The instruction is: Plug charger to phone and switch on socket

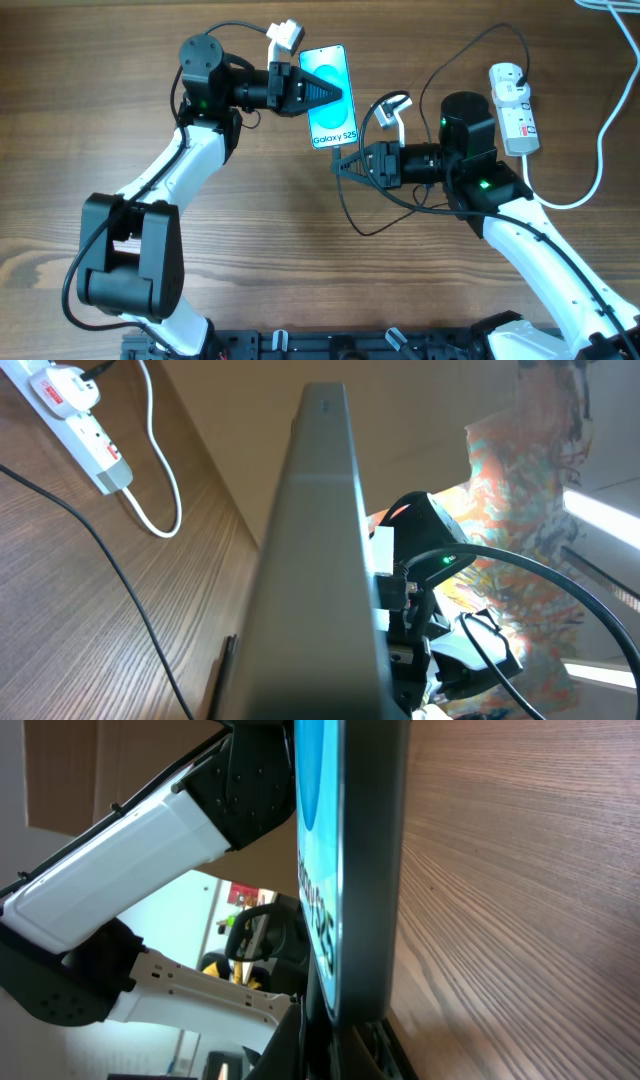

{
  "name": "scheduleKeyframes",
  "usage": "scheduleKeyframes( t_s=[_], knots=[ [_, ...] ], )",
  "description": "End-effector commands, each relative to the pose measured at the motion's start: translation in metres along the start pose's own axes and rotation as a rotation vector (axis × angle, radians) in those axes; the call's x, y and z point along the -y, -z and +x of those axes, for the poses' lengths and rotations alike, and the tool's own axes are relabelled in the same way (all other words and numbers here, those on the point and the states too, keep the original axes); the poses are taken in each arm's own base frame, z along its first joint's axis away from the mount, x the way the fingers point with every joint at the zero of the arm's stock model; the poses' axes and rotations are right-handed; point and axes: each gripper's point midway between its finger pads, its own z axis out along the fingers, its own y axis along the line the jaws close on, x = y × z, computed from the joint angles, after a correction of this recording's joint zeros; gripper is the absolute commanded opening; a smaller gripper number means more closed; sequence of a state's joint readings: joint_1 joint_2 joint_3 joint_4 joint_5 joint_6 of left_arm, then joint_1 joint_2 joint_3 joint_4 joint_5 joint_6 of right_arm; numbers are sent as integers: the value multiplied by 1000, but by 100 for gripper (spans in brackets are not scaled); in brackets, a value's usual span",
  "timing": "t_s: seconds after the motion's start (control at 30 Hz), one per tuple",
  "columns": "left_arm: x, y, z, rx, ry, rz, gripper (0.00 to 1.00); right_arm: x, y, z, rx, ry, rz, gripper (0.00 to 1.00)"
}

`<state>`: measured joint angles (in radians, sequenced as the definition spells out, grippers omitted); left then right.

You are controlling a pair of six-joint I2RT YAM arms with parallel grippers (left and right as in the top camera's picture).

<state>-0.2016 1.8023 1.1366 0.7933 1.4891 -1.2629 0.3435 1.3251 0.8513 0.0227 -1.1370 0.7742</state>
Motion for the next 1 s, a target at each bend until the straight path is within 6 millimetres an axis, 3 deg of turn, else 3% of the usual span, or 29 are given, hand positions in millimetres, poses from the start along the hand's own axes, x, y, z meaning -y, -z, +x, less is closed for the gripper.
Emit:
scheduleKeyframes(
  t_s=[0.0, 0.53, 0.97],
  knots=[
    [9, -26, 41, -158, -7, 50, 4, -9, 4, -26, 79, 96, 22, 4],
    [4, -33, 55, -183, 62, 53, 4, -12, 4, -22, 53, 115, 1, 5],
    [1, -30, 67, -180, 56, 52, 4, -1, 11, -18, 44, 91, 24, 4]
  ],
)
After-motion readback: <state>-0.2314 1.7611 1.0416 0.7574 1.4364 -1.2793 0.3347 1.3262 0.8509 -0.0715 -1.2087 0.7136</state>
